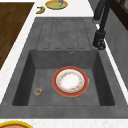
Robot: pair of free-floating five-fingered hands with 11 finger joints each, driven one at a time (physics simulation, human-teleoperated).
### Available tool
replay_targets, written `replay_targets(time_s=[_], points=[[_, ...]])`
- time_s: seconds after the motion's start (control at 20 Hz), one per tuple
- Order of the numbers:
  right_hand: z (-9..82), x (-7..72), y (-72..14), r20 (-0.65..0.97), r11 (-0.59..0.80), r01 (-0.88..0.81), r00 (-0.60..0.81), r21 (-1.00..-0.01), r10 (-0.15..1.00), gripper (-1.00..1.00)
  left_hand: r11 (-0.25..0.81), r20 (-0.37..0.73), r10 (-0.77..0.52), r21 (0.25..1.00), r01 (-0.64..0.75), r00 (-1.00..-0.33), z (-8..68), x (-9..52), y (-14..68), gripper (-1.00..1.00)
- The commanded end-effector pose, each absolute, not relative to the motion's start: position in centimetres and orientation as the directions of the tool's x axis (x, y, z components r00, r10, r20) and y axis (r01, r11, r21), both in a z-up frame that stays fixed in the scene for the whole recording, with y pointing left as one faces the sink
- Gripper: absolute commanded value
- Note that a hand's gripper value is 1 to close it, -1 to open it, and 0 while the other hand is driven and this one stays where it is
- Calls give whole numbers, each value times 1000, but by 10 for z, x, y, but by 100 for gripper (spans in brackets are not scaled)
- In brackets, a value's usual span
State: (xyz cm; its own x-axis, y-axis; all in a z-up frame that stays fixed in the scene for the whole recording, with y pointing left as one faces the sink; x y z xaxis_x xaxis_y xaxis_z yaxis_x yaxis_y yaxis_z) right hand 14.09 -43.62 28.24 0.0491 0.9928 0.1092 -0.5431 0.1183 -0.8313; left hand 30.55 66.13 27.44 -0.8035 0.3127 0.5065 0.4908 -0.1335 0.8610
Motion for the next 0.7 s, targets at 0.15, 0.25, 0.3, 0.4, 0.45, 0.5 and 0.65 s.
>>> replay_targets(time_s=[0.15, 0.25, 0.3, 0.4, 0.45, 0.5, 0.65], points=[[282, 141, -436, 109, 118, -543, 49, -831, 993, 0, -107, 517, 333, 852, 513, -789, 228, 321, 709, -100], [282, 141, -436, 109, 118, -543, 49, -831, 993, 0, -108, 517, 326, 852, 512, -791, 225, 330, 723, -100], [282, 141, -436, 109, 118, -543, 49, -831, 993, 0, -109, 519, 330, 850, 515, -788, 222, 335, 730, -100], [282, 141, -436, 109, 118, -543, 49, -831, 993, 0, -105, 515, 329, 853, 511, -791, 218, 339, 742, -100], [282, 141, -436, 109, 118, -543, 49, -831, 993, 0, -106, 518, 329, 851, 515, -789, 214, 344, 746, -100], [282, 141, -436, 109, 118, -543, 49, -831, 993, 0, -109, 507, 327, 859, 501, -797, 209, 348, 741, -100], [282, 141, -436, 109, 118, -543, 49, -831, 993, 0, -119, 498, 316, 865, 487, -807, 195, 351, 740, -100]])
